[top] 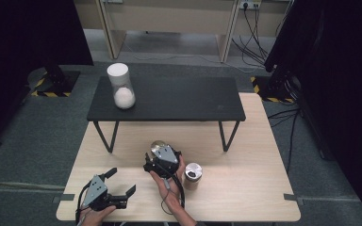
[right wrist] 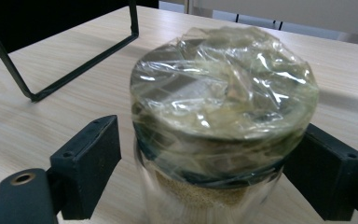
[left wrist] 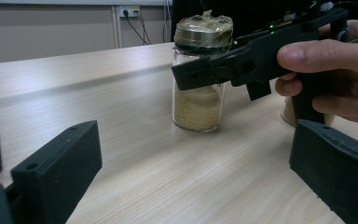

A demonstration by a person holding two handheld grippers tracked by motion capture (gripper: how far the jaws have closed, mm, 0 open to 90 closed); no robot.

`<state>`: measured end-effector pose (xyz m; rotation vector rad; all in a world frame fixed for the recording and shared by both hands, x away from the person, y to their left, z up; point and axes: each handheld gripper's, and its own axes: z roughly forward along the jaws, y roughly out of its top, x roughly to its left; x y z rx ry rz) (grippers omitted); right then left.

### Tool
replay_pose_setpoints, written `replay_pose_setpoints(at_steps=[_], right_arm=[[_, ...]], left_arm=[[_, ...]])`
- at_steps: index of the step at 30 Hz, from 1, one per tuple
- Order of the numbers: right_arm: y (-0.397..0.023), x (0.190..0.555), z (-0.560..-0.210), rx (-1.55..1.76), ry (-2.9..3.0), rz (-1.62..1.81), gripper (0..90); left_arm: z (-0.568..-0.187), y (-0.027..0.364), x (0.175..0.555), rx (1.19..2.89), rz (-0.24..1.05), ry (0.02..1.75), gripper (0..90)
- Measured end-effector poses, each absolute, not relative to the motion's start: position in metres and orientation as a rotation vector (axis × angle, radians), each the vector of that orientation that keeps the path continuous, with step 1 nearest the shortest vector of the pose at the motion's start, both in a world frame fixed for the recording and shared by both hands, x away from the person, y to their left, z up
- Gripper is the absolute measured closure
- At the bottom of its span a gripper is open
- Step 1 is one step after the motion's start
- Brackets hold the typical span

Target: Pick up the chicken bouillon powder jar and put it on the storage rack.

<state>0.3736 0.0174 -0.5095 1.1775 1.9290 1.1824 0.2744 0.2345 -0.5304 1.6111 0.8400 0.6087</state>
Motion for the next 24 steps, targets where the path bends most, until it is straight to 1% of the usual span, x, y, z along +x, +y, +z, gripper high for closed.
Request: replay_pose_setpoints(at_steps=[6, 10, 24], right_arm=[[0.0163, 0.3756, -0.511, 1.201, 1.943, 1.191, 21.5], [0.0147, 0.3759, -0.5125, 1.211, 1.932, 1.205, 30.1], [0.0179, 0.3716, -0.5115, 1.195, 1.91, 1.194, 30.8]], left_arm=[[-0.5304, 0.2345, 0.2745, 1.611, 0.608, 0.84, 1.8], [-0.5304, 0.2344, 0.2745, 1.611, 0.608, 0.84, 1.9], [-0.5304, 0.2346, 0.2746, 1.611, 0.607, 0.84, 1.9]])
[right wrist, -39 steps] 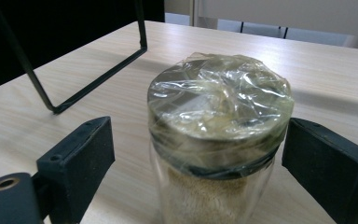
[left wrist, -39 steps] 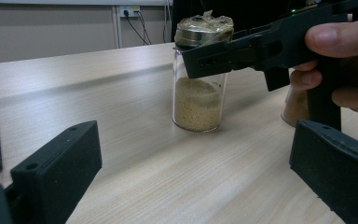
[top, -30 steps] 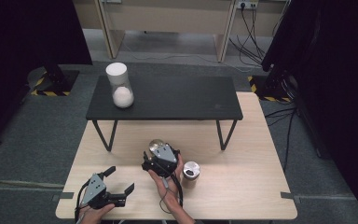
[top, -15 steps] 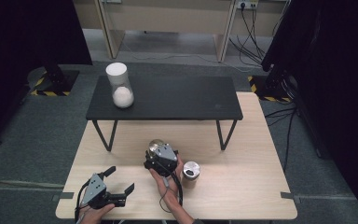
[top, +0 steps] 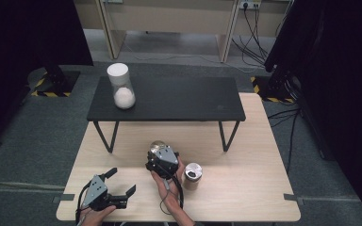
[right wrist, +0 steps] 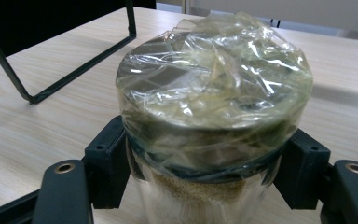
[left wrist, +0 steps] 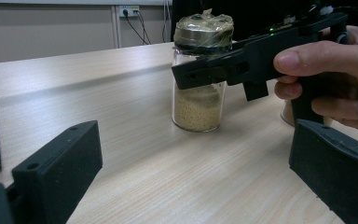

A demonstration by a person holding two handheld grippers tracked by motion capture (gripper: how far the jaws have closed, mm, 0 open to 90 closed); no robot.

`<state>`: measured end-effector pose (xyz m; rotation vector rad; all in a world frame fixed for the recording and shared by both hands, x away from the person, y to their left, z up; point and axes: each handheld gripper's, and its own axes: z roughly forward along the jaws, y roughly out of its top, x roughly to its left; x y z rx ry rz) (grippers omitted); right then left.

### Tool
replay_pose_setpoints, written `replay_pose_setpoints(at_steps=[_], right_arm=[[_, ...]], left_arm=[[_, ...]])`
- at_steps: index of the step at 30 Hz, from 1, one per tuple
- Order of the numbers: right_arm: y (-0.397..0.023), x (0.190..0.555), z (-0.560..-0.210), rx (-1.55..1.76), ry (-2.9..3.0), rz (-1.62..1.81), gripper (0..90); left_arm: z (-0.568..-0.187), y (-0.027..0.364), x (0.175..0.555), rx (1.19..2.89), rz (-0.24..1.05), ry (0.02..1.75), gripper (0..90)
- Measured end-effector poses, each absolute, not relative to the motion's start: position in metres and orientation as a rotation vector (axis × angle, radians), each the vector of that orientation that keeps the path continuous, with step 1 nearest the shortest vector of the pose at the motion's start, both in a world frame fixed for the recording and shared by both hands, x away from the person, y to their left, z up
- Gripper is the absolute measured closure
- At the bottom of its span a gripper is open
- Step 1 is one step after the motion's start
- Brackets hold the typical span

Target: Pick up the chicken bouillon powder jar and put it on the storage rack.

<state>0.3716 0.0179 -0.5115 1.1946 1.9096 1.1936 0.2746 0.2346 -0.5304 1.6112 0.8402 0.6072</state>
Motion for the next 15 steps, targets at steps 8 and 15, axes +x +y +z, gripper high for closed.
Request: replay_pose_setpoints(at_steps=[8, 15], right_arm=[[0.022, 0.365, -0.497, 1.146, 1.925, 1.238, 30.8], [0.025, 0.362, -0.487, 1.112, 2.001, 1.274, 30.8]], left_arm=[[-0.53, 0.235, 0.275, 1.611, 0.607, 0.84, 1.9], [-0.53, 0.235, 0.275, 1.61, 0.606, 0.841, 1.9]])
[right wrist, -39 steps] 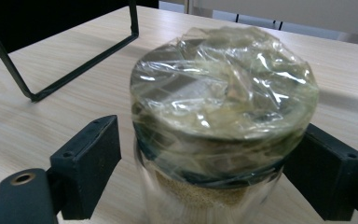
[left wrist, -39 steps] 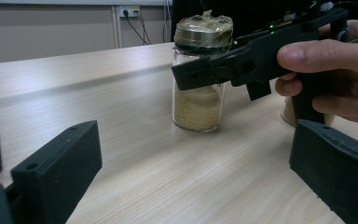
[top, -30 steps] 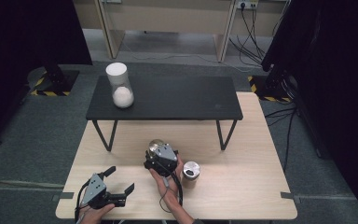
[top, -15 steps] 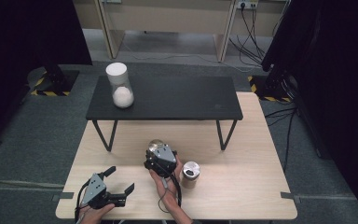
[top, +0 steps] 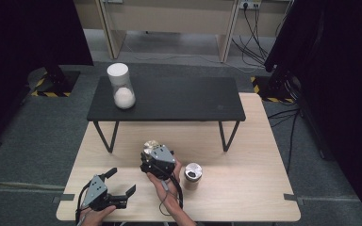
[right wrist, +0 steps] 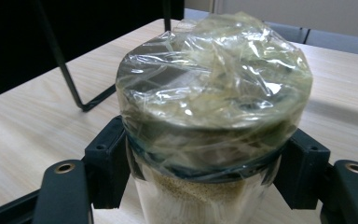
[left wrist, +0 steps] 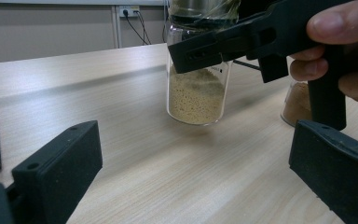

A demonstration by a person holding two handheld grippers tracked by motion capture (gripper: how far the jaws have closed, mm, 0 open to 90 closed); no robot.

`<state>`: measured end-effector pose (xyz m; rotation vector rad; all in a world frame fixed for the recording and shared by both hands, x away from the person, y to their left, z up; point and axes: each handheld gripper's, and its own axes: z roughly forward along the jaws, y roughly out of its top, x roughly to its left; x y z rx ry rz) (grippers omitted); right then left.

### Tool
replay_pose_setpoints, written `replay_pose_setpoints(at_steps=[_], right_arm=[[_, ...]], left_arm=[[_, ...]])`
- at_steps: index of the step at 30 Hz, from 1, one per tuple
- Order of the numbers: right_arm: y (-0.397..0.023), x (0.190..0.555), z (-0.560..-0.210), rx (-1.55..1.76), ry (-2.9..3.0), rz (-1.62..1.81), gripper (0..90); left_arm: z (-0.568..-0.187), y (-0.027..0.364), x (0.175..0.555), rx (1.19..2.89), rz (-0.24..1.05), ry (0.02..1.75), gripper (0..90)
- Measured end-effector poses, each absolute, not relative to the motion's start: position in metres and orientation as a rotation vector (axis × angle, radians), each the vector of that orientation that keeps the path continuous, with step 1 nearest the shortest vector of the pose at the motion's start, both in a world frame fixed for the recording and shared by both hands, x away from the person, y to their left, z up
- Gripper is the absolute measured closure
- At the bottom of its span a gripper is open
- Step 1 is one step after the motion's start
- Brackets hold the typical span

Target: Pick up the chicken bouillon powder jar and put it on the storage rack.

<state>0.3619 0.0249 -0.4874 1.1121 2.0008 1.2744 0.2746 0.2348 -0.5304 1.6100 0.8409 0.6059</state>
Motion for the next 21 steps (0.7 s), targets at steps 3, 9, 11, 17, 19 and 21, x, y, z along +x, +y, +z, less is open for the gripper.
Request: replay_pose_setpoints(at_steps=[3, 9, 11, 17, 19, 21], right_arm=[[0.024, 0.362, -0.484, 1.107, 2.014, 1.294, 30.8], [0.022, 0.36, -0.474, 1.081, 2.035, 1.32, 30.8], [0.021, 0.359, -0.472, 1.079, 2.046, 1.335, 30.8], [0.02, 0.356, -0.463, 1.04, 2.054, 1.356, 30.8], [0.019, 0.355, -0.459, 1.026, 2.064, 1.366, 30.8], [0.018, 0.354, -0.455, 1.018, 2.074, 1.381, 30.8]], left_arm=[[-0.53, 0.235, 0.275, 1.611, 0.607, 0.841, 1.9], [-0.53, 0.235, 0.275, 1.61, 0.606, 0.841, 1.9], [-0.53, 0.235, 0.275, 1.61, 0.606, 0.841, 1.9], [-0.53, 0.235, 0.275, 1.61, 0.605, 0.841, 1.9], [-0.53, 0.235, 0.275, 1.61, 0.606, 0.841, 1.9], [-0.53, 0.235, 0.275, 1.61, 0.606, 0.841, 1.9]])
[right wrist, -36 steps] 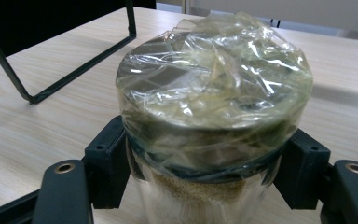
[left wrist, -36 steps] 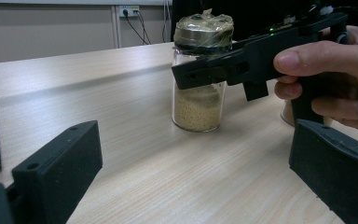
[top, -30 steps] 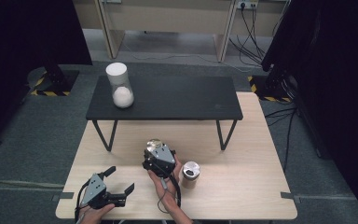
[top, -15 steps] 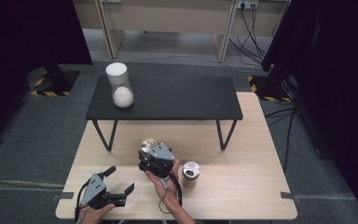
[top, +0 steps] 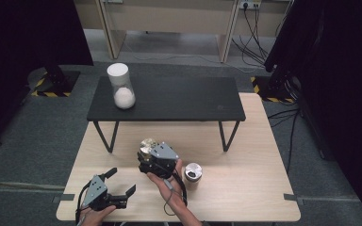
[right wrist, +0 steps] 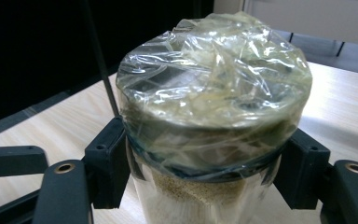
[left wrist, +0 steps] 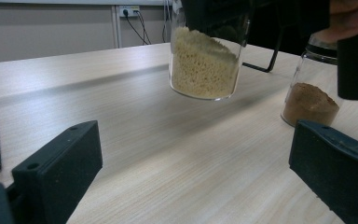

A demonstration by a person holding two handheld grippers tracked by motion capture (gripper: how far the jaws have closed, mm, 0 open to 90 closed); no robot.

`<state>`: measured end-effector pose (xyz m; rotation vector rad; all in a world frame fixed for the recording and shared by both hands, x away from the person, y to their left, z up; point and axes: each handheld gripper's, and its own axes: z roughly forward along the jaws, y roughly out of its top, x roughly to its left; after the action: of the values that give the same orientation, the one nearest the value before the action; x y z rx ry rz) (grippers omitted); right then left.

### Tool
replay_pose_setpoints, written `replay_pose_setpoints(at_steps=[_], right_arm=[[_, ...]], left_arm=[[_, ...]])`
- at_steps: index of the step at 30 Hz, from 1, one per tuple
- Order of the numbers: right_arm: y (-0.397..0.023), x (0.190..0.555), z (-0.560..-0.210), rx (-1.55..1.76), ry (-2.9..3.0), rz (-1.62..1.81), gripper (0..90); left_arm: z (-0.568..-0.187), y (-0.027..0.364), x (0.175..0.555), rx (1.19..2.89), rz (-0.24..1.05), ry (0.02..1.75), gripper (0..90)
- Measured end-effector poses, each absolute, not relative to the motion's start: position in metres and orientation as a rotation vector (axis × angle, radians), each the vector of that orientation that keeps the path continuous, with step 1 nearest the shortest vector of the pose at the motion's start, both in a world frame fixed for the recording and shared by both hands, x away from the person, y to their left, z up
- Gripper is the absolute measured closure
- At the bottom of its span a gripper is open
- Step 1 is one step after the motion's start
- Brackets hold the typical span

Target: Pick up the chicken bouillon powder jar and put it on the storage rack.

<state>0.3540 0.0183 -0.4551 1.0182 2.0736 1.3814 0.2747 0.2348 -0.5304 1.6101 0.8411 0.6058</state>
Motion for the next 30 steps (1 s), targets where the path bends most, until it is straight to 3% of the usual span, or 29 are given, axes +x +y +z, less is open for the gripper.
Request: replay_pose_setpoints(at_steps=[30], right_arm=[[0.005, 0.349, -0.395, 0.87, 2.168, 1.479, 30.8]], left_arm=[[-0.53, 0.235, 0.275, 1.611, 0.605, 0.841, 2.0]])
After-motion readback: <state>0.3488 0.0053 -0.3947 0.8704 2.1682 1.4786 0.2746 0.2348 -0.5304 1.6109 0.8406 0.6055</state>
